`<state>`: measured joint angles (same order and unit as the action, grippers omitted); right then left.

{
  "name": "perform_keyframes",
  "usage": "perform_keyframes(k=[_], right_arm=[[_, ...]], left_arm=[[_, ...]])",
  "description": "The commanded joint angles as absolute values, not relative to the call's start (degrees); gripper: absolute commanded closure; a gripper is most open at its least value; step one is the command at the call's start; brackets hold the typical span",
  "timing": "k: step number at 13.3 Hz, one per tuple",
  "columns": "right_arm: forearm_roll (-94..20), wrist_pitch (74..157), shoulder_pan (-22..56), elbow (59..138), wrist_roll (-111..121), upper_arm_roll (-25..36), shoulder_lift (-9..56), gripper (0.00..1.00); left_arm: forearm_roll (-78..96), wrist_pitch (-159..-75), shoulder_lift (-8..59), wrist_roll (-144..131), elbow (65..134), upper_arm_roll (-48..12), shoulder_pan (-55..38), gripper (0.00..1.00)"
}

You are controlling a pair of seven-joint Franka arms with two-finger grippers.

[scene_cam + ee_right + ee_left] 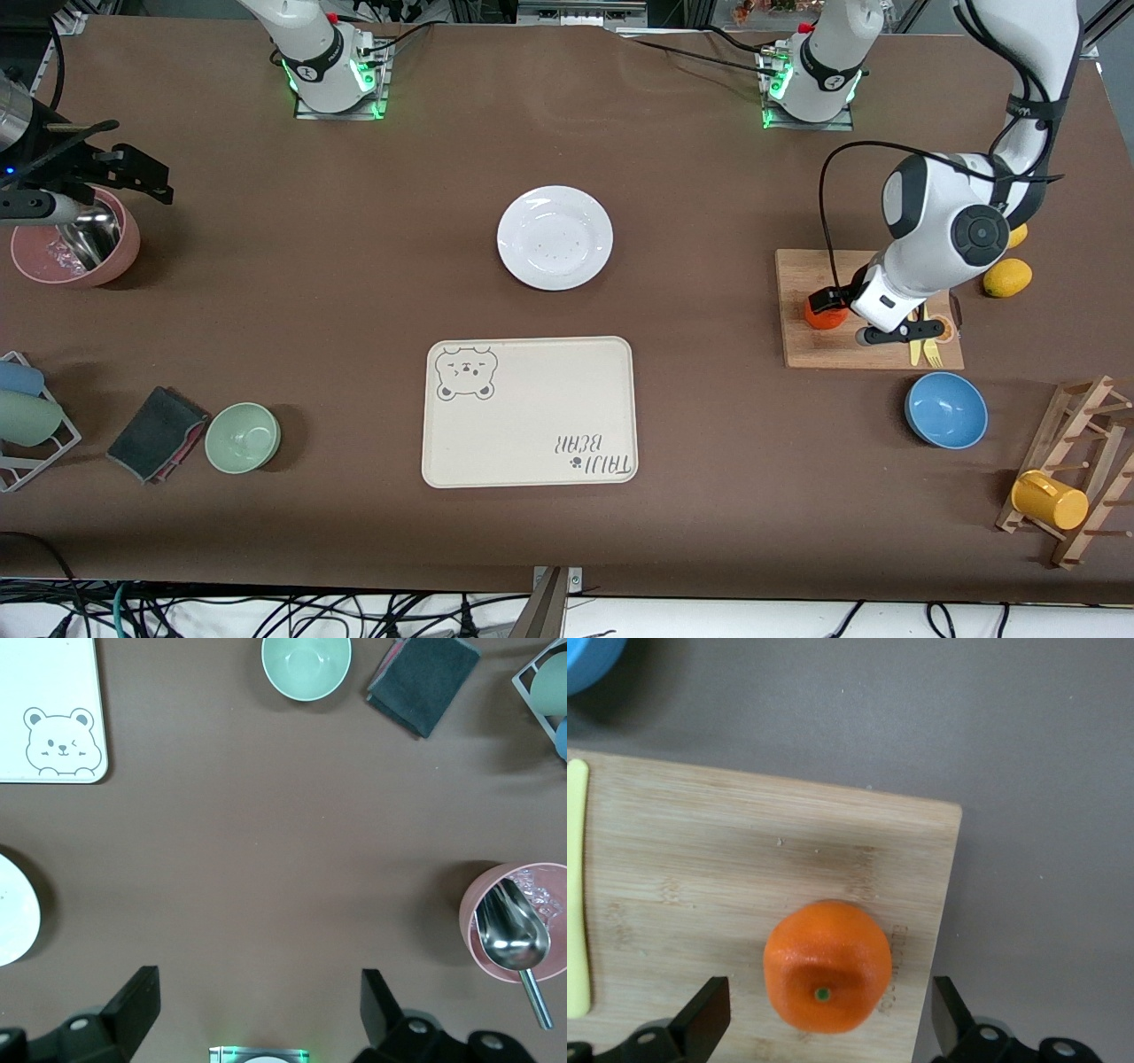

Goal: Place orange and plate with both arms
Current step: 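Close the left gripper around the orange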

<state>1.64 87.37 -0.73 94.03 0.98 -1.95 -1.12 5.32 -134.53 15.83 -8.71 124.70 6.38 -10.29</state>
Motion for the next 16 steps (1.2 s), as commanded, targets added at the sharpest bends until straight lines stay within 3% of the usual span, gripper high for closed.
perform_keyframes(k=[1,6,8,14,16], right_arm=[[1.14,86.66,-0.97,92.72,1.49,-2.46,-0.79,0.00],[1.32,86.57,-0.88,92.72,1.49,-3.52,-0.88,0.00],[1.32,86.49,-0.88,92.72,1.49,-3.52,-0.88,0.00],[1.32,86.31,-0.79,92.64,1.49,-3.78,-0.97,0.00],[1.32,86.31,-0.79,92.64,1.41,-3.78,-0.97,0.00]], left_arm=[[6.33,-136.40,17.84,-8.96,124.45,6.68,-10.72,0.00],[6.59,-138.51,20.56,-8.96,124.45,6.68,-10.72,0.00],[6.68,-138.69,20.92,-8.96,124.45,6.68,-10.72,0.17],[6.59,-136.16,17.25,-7.91,124.80,6.59,-10.63,0.84],[6.68,-131.86,11.45,-8.43,124.54,5.37,-11.24,0.92]])
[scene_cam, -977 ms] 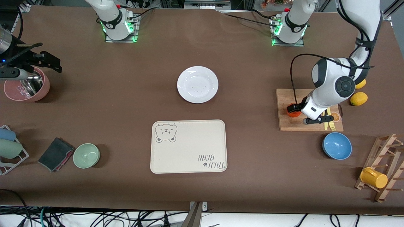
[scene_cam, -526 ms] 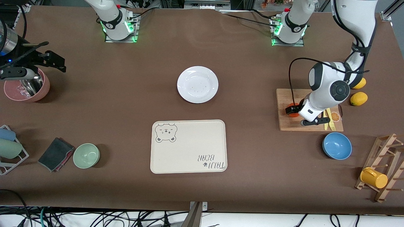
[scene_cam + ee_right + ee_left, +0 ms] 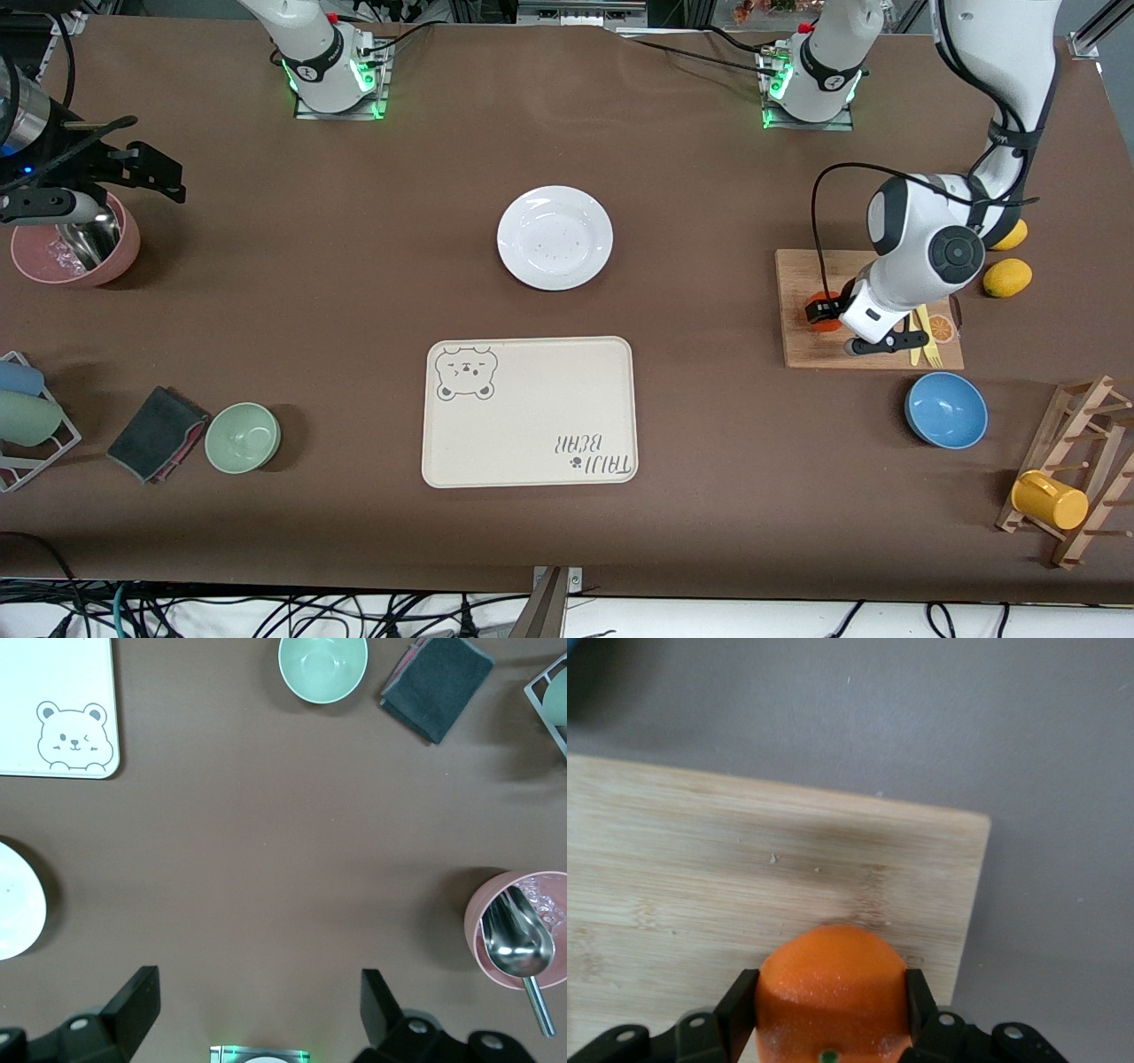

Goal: Place orange and plate with both arms
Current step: 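Close the left gripper around the orange, then carry the orange with the left gripper onto the white plate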

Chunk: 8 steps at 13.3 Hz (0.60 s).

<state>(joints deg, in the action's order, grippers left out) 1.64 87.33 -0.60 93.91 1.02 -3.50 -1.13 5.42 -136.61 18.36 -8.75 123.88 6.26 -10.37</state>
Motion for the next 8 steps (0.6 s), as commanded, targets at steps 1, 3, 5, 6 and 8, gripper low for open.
perform_keyframes(k=[1,3,5,6,8], right_arm=[[1.32,86.31,-0.79,92.64,1.41,-3.87,-0.97,0.00],[1.32,86.31,-0.79,92.64,1.49,-3.78,-0.97,0.00],[1.32,86.31,-0.79,92.64,1.41,-3.78,-0.97,0.00],[1.41,86.31,-0.79,92.64,1.41,-3.78,-0.97,0.00],[1.14,86.22,-0.79,92.64,1.49,-3.69,-0.97,0.00]], left_arm=[[6.68,-130.18,9.25,-9.31,124.11,3.27,-11.25,0.93],[8.69,-129.90,6.86,-14.65,123.58,-0.77,-12.47,0.94],[10.89,-130.34,7.12,-20.89,122.35,-4.20,-15.37,0.94],[11.59,-130.60,7.55,-23.35,122.00,-5.96,-16.08,0.94],[12.47,-131.65,8.96,-26.27,120.24,-7.21,-19.85,0.94]])
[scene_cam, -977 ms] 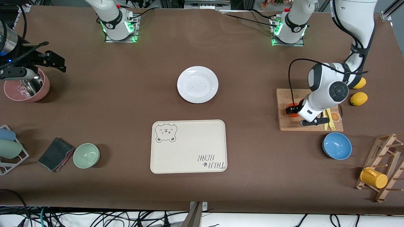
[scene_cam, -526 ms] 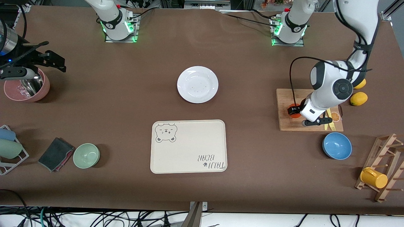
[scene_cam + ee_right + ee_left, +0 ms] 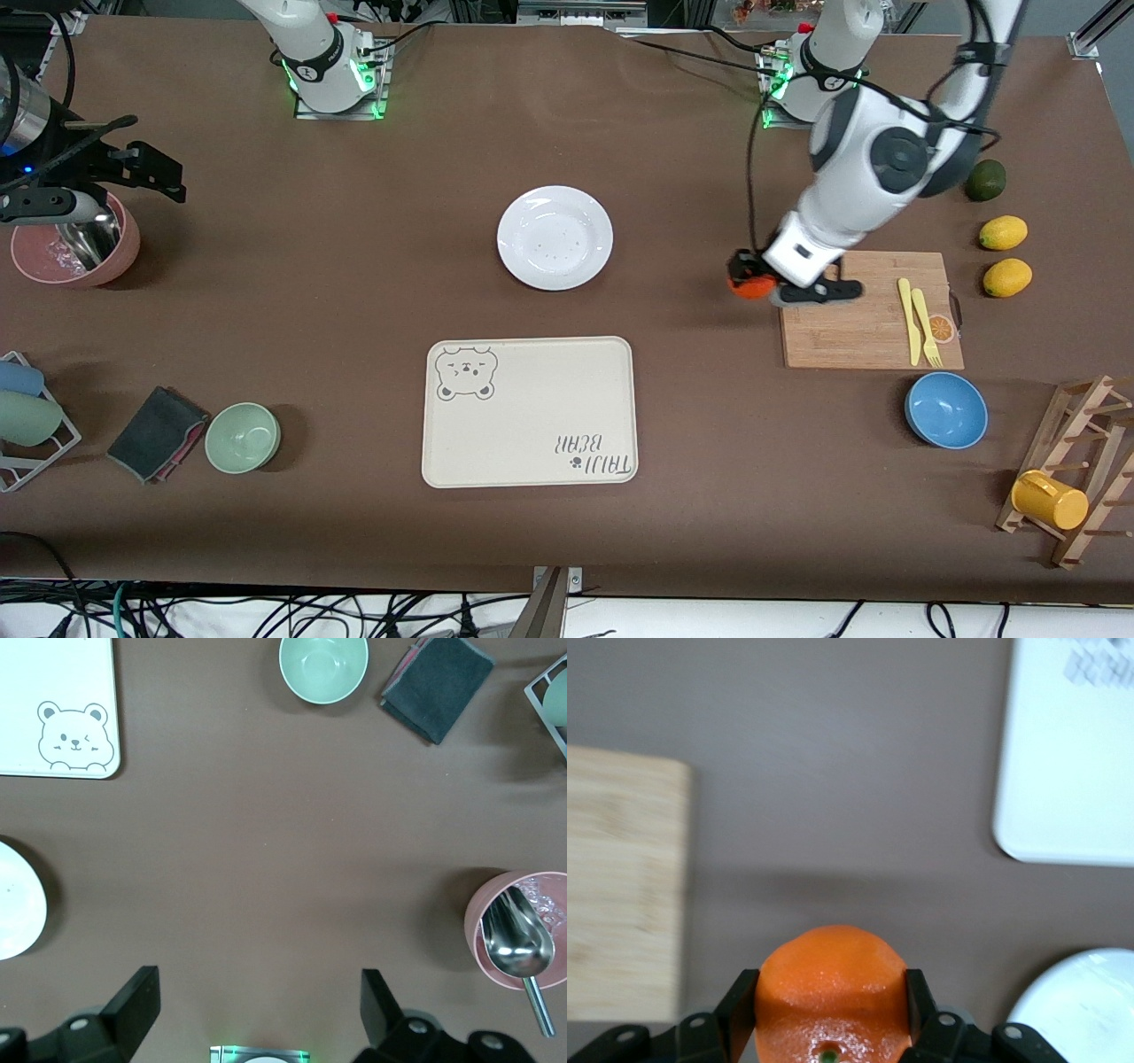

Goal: Place orange and plate with both arms
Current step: 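Carry the orange with the left gripper onto the white plate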

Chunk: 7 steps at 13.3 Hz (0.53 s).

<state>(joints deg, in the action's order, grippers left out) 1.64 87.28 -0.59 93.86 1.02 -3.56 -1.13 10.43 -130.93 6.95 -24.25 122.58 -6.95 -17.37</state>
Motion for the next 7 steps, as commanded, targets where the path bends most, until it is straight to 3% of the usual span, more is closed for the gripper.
perform_keyframes(k=[1,4,7], right_arm=[[1.06,86.22,-0.88,92.64,1.49,-3.34,-0.88,0.00],[1.14,86.22,-0.88,92.72,1.23,-3.25,-0.79,0.00],[1.14,86.05,-0.97,92.72,1.49,-3.25,-0.79,0.00]], left_arm=[[14.83,-132.36,9.92,-28.72,119.54,-7.38,-21.95,0.93],[17.49,-136.13,15.36,-34.26,114.98,-8.17,-27.66,0.92],[17.84,-144.99,22.13,-43.30,113.73,-8.87,-33.91,0.89]])
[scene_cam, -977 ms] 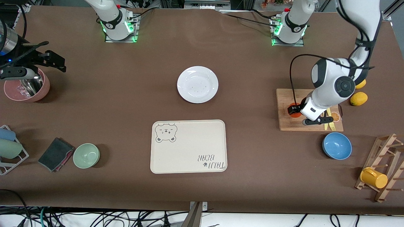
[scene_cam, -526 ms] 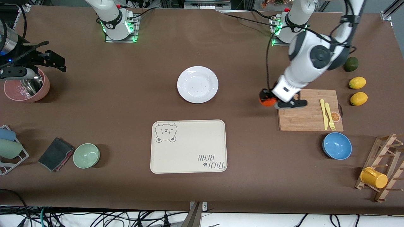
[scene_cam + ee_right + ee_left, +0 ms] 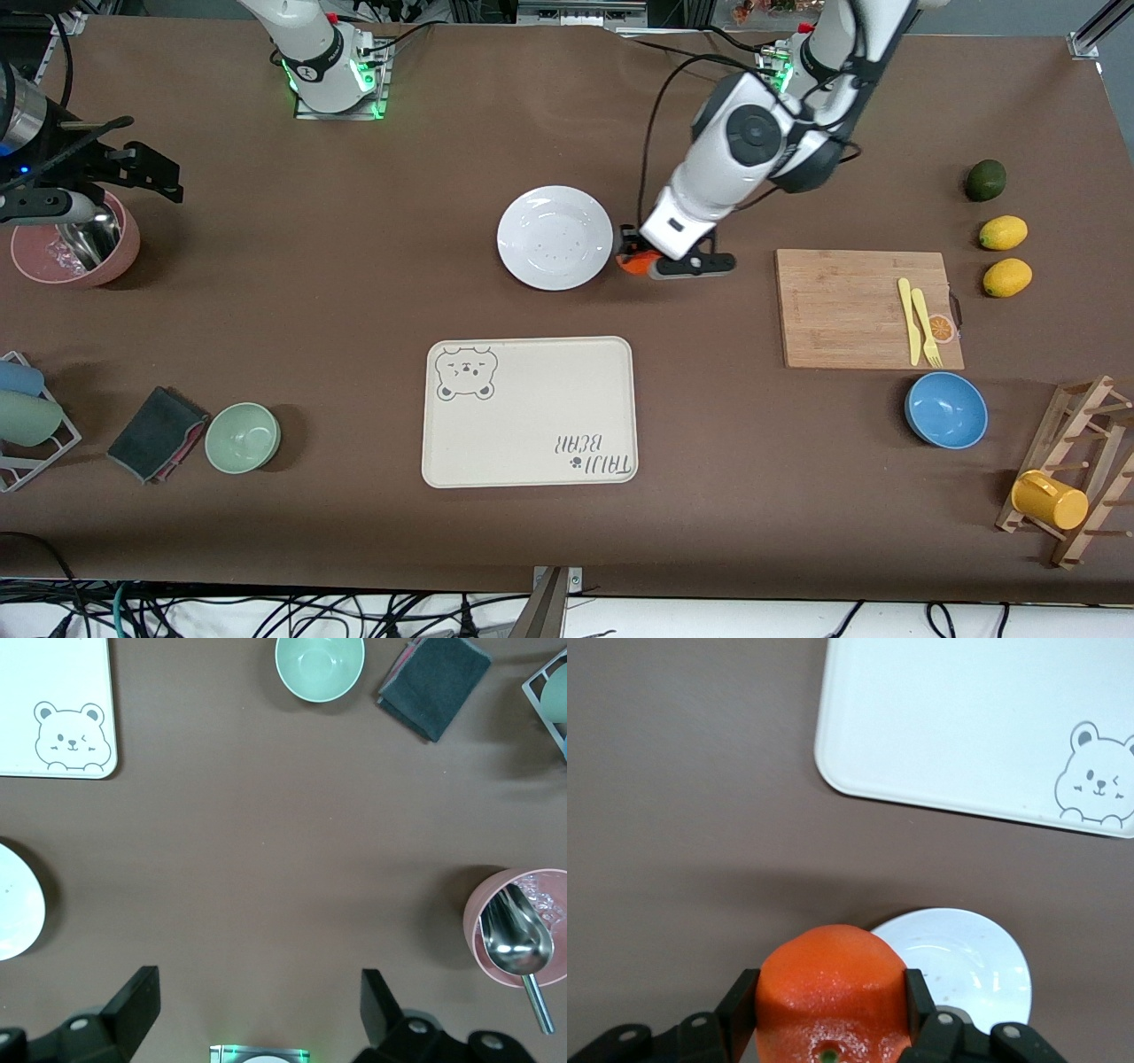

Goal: Place orange and plate with both arms
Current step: 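Carry the orange with the left gripper onto the white plate, then open the left gripper to release the orange while the right gripper reaches out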

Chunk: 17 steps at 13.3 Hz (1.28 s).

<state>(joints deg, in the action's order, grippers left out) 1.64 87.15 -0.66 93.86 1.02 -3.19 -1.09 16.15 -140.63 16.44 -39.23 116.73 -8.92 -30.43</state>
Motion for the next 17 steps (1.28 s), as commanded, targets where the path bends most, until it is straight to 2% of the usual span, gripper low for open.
perform_keyframes(k=[1,4,12,13,14,15,17], right_arm=[[1.14,86.13,-0.97,92.72,1.41,-3.16,-0.62,0.00],[1.14,86.04,-1.05,92.81,1.41,-2.99,-0.62,0.00],[1.05,84.82,-0.88,92.72,1.50,-3.25,-0.35,0.00],[1.05,83.42,-0.79,92.72,1.49,-3.34,-0.35,0.00],[1.14,82.36,-0.70,92.72,0.89,-3.51,-0.44,0.00],[1.06,81.40,-0.70,92.72,0.53,-3.43,-0.27,0.00],[0.62,81.39,-0.70,92.72,1.22,-3.43,0.09,0.00]], left_arm=[[18.02,-146.93,24.24,-45.33,112.51,-8.88,-36.27,0.89],[16.53,-147.39,30.05,-53.06,108.11,-8.88,-40.76,0.89],[16.52,-146.43,32.96,-58.45,108.54,-10.46,-43.42,0.88],[16.52,-145.21,33.05,-58.53,108.54,-10.55,-43.42,0.86],[16.61,-144.06,33.05,-58.80,108.54,-10.55,-43.42,0.79],[16.61,-143.79,33.22,-59.49,108.54,-10.63,-43.42,0.78],[16.52,-143.88,34.36,-61.51,108.37,-11.69,-43.42,0.60]])
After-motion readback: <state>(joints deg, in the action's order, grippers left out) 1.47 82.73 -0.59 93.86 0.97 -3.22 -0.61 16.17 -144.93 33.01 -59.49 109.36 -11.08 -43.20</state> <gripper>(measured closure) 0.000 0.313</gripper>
